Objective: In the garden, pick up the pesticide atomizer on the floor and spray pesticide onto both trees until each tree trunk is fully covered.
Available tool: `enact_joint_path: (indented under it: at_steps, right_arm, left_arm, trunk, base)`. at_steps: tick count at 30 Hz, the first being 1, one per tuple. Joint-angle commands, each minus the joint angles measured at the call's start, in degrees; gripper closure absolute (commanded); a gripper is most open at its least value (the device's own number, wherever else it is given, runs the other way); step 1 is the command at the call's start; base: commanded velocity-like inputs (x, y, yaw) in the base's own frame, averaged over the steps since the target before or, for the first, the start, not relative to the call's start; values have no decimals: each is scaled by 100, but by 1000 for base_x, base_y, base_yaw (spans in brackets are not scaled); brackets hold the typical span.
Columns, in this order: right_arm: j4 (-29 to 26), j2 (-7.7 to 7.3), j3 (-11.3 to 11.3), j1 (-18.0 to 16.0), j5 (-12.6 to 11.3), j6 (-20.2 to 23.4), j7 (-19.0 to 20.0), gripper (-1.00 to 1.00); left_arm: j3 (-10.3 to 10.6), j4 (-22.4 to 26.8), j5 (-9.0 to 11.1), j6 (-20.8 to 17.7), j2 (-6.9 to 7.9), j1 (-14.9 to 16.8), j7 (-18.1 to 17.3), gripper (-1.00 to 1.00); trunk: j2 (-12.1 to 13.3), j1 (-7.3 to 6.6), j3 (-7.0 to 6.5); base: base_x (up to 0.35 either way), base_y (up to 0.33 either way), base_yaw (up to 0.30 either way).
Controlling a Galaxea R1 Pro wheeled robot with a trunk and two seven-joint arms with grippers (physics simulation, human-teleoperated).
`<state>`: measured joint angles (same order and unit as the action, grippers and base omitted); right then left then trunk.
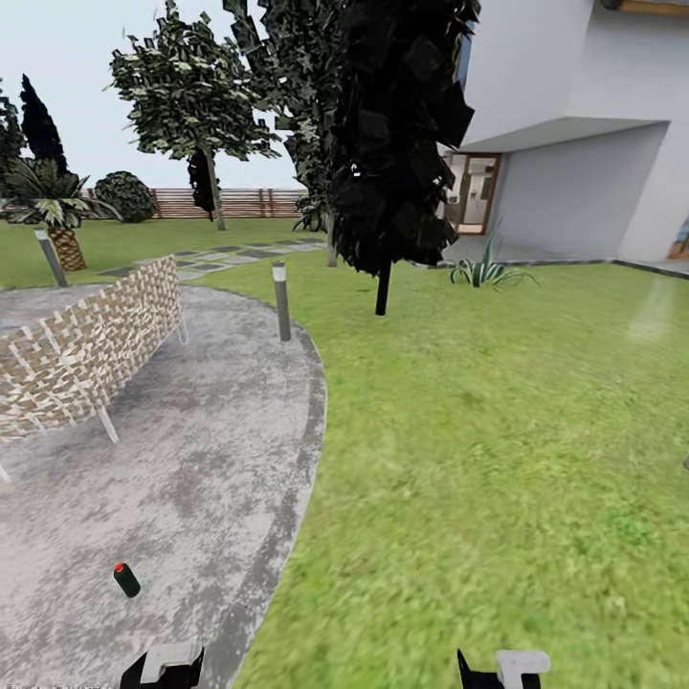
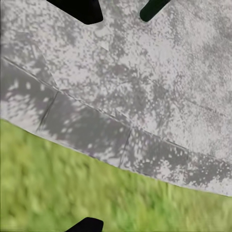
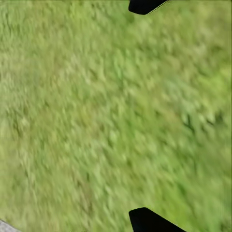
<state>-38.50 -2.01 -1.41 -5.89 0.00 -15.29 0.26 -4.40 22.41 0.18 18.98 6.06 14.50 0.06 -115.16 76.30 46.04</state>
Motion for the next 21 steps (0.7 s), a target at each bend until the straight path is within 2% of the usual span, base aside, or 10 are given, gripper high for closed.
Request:
enact_joint_path:
  at_steps: [1,14,21]
  right_arm:
    - [0,0,0,0,0,0,0,-100]
    - [0,3,0,0,0,0,0,-100]
    - [0,3,0,0,0,0,0,-100]
  left_arm:
    - [0,0,0,0,0,2,1,-100]
    - [0,-1,0,0,0,1,-4,-100]
    - [0,-2,0,0,0,0,-9,-100]
  trunk:
    - [0,0,0]
    - [0,0,0]
    - [0,0,0]
  base:
    - [164,-239,279]
    - [225,-231,279]
    - [101,-63,279]
